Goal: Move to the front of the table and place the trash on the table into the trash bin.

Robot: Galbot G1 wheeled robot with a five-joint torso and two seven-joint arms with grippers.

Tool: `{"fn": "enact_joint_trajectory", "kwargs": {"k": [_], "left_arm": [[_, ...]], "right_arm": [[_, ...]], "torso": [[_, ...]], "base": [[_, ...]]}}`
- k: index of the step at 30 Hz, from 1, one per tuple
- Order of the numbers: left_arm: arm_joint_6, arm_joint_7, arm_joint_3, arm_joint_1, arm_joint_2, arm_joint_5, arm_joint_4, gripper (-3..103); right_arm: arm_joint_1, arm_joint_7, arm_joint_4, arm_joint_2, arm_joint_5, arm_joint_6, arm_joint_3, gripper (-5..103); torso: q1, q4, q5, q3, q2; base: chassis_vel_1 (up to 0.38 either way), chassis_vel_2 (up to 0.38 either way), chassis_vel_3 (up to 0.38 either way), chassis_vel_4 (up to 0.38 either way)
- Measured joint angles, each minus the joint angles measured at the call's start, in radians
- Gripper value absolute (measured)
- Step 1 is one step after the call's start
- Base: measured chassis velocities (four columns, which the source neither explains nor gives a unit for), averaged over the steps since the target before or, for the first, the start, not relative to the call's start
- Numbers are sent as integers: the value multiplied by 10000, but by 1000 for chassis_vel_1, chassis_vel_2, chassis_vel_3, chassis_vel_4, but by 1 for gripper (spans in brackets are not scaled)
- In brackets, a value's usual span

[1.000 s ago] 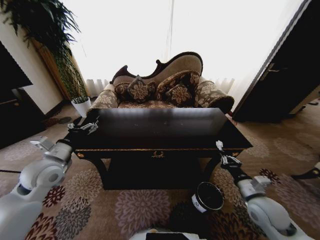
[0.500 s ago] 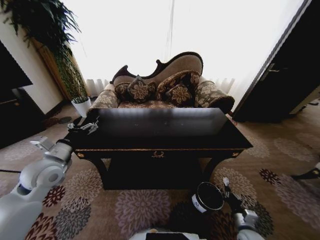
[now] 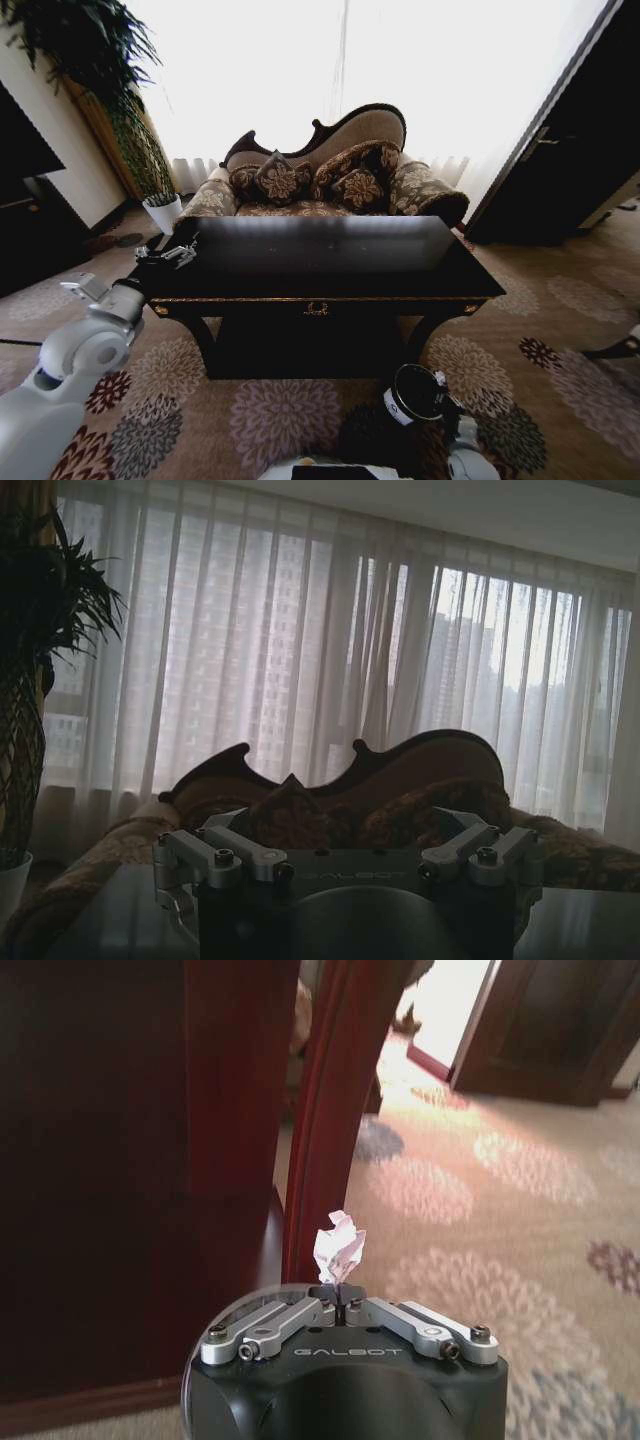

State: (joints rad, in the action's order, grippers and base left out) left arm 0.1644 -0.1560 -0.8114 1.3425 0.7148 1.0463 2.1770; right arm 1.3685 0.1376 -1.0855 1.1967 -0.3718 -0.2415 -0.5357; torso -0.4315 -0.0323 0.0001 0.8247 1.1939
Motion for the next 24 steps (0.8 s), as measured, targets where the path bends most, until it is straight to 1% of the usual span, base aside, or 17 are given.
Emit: {"fn": "enact_joint_trajectory", "kwargs": {"k": [5, 6, 10, 11, 13, 14, 16, 17, 18, 24], "left_arm": [[0, 0, 0, 0, 0, 0, -1, 100], [0, 0, 0, 0, 0, 0, -1, 100], [0, 0, 0, 0, 0, 0, 0, 100], [0, 0, 0, 0, 0, 0, 0, 100], [0, 0, 0, 0, 0, 0, -1, 100], [0, 0, 0, 0, 0, 0, 0, 100], [0, 0, 0, -1, 0, 0, 0, 100], [0, 0, 0, -1, 0, 0, 0, 100], [0, 0, 0, 0, 0, 0, 0, 100], [0, 0, 0, 0, 0, 0, 0, 100]], "right_arm": [[-1117, -221, 1449, 9, -461, 184, 378, 0], [-1117, -221, 1449, 9, -461, 184, 378, 0], [-2152, -378, 2598, -25, -500, 185, 571, 0], [-2152, -378, 2598, -25, -500, 185, 571, 0], [-2616, -427, 3145, -25, -510, 185, 659, 0], [-2734, -430, 3314, -19, -471, 183, 680, 0], [-3138, -448, 4089, 48, -63, -10, 721, 0], [-3138, -448, 4089, 48, -63, -10, 721, 0], [-3385, -473, 4619, 112, 201, -156, 716, 0], [-3710, -562, 5348, 252, 296, -207, 646, 0]], "torso": [[1, 0, -2, 0, 0], [1, 0, -2, 0, 0], [0, 0, -2, 0, 0], [0, 0, -2, 0, 0], [0, 1, -1, 0, 0], [0, 1, -3, 0, 0], [1, 0, -2, 0, 0], [1, 0, -2, 0, 0], [0, 0, 0, 0, 0], [0, -1, -1, 0, 0]], "base": [[0, 0, 0, 0], [0, 0, 0, 0], [0, 0, 0, 0], [0, 0, 0, 0], [0, 0, 0, 0], [0, 0, 0, 0], [0, 0, 0, 0], [0, 0, 0, 0], [0, 0, 0, 0], [0, 0, 0, 0]]}}
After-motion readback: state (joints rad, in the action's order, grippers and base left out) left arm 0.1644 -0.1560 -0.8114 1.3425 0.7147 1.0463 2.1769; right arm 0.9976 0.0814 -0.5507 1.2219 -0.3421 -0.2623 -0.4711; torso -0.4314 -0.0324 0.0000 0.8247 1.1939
